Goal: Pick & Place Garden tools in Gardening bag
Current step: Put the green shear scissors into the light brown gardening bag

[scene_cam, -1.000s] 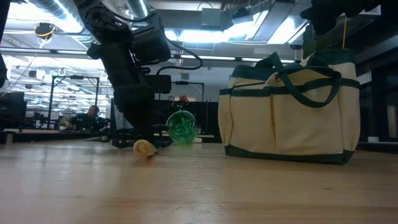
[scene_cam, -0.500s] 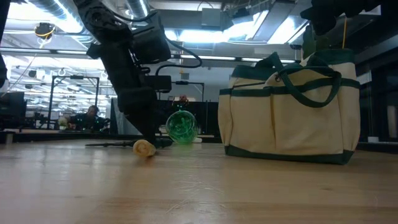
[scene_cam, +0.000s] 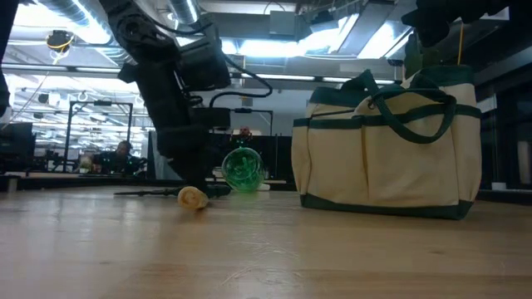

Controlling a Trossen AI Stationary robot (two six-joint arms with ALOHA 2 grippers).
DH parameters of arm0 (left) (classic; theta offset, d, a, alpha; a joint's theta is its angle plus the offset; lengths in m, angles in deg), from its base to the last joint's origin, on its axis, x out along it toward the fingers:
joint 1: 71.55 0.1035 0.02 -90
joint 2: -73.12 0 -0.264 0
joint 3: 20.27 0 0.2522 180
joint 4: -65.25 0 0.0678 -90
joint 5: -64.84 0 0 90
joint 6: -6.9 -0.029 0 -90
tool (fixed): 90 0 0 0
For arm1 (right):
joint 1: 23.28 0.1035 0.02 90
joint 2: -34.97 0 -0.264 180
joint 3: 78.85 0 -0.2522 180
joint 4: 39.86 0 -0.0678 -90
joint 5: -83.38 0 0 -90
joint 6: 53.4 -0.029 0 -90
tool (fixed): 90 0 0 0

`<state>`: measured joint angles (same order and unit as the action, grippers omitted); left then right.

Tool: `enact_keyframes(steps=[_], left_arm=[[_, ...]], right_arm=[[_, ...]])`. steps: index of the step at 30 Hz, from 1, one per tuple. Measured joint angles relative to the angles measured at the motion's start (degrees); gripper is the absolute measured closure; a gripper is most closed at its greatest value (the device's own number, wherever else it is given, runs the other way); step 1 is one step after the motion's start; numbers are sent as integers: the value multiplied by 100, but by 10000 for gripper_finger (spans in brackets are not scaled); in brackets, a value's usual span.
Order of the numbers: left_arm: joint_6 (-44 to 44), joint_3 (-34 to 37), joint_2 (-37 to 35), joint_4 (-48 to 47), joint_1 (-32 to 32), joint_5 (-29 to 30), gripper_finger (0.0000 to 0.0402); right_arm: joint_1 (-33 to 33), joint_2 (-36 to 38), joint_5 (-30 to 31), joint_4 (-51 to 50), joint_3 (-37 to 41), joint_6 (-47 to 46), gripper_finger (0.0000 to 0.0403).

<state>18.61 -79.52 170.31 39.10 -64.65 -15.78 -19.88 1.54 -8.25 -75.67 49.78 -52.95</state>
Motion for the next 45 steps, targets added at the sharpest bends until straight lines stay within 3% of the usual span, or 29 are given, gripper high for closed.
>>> enact_keyframes(steps=[8, 16, 25, 35, 40, 45], left_arm=[[-190, -9, 248, 244, 9, -26, 278], [-226, 7, 244, 356, 52, -373, 379], [-196, 59, -103, 721, 31, -460, 379], [-394, 44, -1567, 922, 183, -506, 380], [-555, 39, -2154, 1589, 264, -468, 380], [-795, 35, -2322, 2734, 264, -852, 380]], right_arm=[[2, 0, -2, -1, 1, -1, 231], [0, 2, -2, 0, -1, 0, 231], [0, 0, -2, -1, -1, -1, 231], [1, 2, -2, -1, -1, -2, 231], [1, 1, -2, -2, -2, -2, 231], [2, 1, -2, 1, -2, -1, 231]])
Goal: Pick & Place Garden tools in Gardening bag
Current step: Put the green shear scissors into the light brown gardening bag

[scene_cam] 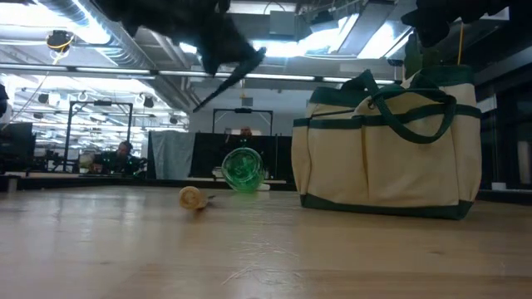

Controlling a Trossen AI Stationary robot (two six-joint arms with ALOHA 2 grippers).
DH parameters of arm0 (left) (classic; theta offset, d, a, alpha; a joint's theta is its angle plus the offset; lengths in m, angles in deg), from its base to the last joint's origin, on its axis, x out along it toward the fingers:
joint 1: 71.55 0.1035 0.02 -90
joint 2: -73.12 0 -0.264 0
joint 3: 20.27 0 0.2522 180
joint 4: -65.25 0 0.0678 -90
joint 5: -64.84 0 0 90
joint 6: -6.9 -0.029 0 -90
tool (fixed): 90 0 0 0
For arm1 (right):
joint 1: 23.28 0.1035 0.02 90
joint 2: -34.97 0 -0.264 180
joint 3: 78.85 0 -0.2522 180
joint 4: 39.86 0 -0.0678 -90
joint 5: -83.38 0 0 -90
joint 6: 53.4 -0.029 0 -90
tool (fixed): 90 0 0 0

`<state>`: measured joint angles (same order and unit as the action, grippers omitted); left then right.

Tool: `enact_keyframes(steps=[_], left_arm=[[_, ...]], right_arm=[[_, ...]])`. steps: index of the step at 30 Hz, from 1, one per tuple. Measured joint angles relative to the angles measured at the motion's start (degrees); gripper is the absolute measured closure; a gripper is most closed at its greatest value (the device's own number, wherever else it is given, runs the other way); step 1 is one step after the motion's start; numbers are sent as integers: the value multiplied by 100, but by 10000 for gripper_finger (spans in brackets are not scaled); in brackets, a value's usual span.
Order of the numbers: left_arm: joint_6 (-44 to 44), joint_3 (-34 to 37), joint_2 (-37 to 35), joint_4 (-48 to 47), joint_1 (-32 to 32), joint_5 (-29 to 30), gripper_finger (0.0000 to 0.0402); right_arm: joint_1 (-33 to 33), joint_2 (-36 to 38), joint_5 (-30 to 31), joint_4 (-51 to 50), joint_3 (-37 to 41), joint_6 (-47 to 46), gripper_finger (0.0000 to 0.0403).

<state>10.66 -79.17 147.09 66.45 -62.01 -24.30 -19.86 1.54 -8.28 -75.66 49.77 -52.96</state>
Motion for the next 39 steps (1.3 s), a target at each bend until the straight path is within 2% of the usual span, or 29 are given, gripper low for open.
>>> enact_keyframes(steps=[7, 12, 16, 30, 34, 39], left_arm=[[-251, -13, 272, 1688, -106, -941, 380], [-257, -13, 660, 2496, -209, -1067, 380], [-151, -153, 1067, 3115, -212, -1455, 380], [-213, -2332, 2943, 3150, -385, -3282, 380], [-416, -2847, 3236, 3141, -443, -3500, 380], [-623, -3224, 3272, 3160, -476, -3669, 380]], right_arm=[[-2, -1, 0, -2, 1, 0, 231], [-1, 1, 0, 0, 0, -1, 231], [-1, 0, 0, 0, 1, 0, 231], [0, -1, 2, -2, 2, 0, 231], [0, -1, 2, -1, 0, -1, 231], [0, 0, 2, 0, 2, 0, 231]])
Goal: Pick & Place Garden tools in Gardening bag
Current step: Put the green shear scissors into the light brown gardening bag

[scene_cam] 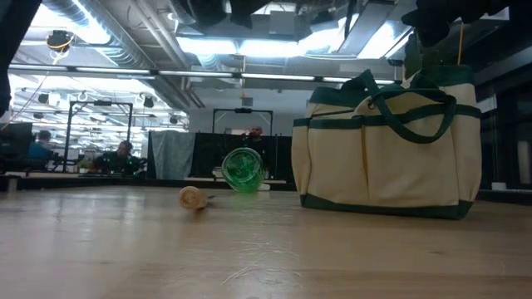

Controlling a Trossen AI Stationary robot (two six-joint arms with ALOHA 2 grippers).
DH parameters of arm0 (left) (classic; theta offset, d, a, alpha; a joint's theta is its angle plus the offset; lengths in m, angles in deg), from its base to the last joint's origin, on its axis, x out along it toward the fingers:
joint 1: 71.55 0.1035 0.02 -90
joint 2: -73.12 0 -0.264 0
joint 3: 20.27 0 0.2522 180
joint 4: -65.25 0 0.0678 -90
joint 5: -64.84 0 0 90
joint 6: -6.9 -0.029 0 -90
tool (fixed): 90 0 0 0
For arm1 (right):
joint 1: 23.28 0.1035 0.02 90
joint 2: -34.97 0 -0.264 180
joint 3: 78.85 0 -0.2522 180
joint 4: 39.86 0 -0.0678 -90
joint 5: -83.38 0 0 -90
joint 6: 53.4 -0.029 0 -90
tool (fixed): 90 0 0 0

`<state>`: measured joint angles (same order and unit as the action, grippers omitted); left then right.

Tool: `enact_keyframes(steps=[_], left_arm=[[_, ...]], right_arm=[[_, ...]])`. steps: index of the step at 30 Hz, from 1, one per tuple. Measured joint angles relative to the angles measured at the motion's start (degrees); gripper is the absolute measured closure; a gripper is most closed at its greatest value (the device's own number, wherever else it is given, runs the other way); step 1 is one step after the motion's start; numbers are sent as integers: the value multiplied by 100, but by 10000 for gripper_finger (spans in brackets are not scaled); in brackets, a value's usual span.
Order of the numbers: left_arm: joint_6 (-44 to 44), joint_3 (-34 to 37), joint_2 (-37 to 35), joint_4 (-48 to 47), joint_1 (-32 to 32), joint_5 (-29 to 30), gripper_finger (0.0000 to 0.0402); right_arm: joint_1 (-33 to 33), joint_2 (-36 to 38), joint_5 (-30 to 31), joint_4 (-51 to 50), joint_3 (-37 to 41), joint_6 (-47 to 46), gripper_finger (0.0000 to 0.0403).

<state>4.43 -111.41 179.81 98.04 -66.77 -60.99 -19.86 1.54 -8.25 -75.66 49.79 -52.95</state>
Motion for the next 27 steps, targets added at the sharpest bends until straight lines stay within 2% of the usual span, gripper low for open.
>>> enact_keyframes(steps=[11, 19, 27], left_arm=[[-529, -31, 66, -613, -222, 91, 380], [-585, -31, 688, -365, -396, 123, 380], [-608, -31, 1138, -462, -220, 130, 380]], right_arm=[[-2, 2, 0, 0, 0, 0, 231], [-2, 0, 0, 0, 0, 0, 231], [0, 0, 0, -2, -2, 0, 231]])
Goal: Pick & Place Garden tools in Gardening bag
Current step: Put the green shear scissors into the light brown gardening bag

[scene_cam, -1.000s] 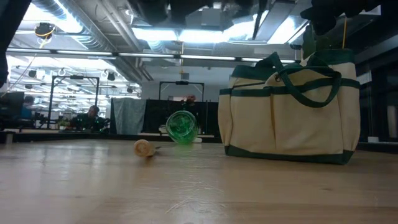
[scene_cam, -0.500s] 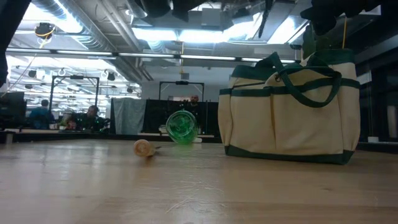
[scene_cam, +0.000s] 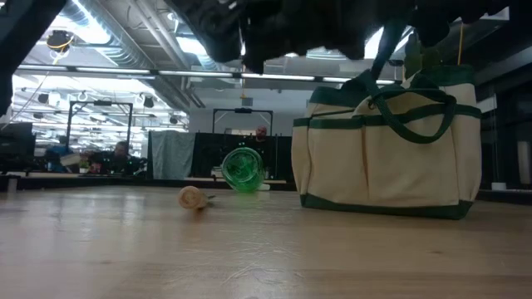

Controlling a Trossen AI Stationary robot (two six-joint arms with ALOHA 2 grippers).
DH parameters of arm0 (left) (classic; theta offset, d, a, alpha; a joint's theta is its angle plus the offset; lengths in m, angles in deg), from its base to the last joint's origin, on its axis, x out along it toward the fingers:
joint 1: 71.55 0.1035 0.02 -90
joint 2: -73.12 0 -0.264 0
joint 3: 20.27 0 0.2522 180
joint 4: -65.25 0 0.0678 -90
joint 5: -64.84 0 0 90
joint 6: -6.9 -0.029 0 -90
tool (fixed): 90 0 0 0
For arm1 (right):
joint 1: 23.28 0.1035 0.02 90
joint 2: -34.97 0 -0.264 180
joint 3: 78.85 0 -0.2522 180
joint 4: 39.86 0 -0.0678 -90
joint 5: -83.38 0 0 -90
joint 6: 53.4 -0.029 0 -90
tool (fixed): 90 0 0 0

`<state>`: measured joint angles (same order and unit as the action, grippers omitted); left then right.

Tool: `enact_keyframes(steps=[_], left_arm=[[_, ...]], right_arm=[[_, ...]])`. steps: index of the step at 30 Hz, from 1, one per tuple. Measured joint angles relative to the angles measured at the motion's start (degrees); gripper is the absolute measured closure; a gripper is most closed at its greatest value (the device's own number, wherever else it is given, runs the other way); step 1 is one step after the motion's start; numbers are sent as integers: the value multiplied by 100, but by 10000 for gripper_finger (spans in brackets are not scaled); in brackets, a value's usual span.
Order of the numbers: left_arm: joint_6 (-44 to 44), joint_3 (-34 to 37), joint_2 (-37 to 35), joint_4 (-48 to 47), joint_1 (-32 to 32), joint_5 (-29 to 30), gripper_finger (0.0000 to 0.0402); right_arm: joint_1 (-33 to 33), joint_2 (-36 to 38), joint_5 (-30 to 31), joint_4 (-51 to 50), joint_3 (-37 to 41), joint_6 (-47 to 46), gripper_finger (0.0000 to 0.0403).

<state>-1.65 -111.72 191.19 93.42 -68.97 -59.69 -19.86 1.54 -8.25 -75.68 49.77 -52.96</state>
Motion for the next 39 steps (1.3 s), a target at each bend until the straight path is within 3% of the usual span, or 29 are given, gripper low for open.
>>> enact_keyframes(steps=[11, 23, 29, 39], left_arm=[[-767, 0, 18, -1542, 23, 83, 380], [-945, 2, -49, -2008, -119, 1354, 379], [-1260, -174, -123, -2726, -247, 1966, 369], [-1268, -603, -122, -3720, -288, 2363, 363]], right_arm=[[-2, 2, -2, 2, 0, 1, 231], [-2, 0, 0, 2, 2, 0, 231], [0, 2, 0, 1, 1, 0, 231], [-1, 2, -1, 2, 0, 0, 231]])
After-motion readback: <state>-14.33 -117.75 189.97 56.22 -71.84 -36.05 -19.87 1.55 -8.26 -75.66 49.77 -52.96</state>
